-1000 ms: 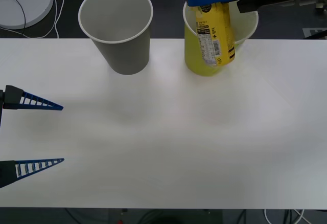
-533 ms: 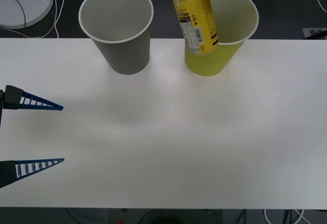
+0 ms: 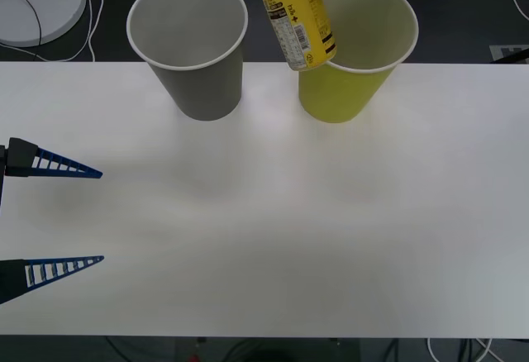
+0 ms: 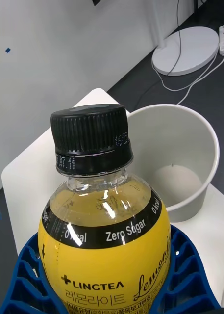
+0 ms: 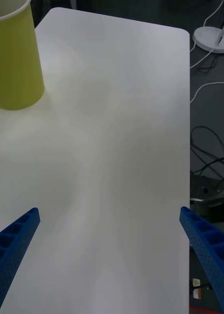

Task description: Put the can into the green bin and the plastic bottle into the gray bin

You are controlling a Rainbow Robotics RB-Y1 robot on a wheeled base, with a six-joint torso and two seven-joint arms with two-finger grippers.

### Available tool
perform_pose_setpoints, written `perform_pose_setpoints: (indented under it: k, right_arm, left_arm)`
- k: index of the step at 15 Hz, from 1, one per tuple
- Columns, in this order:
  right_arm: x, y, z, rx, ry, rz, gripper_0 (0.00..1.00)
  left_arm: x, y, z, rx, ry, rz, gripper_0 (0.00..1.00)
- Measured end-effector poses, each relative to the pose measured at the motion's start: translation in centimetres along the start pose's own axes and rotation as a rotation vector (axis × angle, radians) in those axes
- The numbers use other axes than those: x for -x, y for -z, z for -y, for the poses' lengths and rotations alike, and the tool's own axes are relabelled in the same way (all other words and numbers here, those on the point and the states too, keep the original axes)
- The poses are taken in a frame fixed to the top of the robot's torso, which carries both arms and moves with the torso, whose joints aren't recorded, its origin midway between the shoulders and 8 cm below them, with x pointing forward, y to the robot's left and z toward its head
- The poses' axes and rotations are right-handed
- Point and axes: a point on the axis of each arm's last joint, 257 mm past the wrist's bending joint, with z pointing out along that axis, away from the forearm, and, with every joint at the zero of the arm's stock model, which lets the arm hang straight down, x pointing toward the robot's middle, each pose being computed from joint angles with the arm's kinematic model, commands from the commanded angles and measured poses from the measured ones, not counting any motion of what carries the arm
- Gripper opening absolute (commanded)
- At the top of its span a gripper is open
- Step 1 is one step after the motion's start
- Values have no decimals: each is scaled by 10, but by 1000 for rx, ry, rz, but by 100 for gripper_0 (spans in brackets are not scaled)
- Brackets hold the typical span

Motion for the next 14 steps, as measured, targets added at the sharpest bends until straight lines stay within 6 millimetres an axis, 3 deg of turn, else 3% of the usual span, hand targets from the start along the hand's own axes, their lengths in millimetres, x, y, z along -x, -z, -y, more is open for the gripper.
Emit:
perform_pose_setpoints:
  k: [4, 14]
  right_arm:
    - [11, -14, 2, -17, 16, -31, 0]
    - [33, -75, 11, -73, -13, -103, 0]
  left_arm:
    - [0, 0, 0, 0, 0, 0, 100]
    - [0, 0, 0, 0, 0, 0, 100]
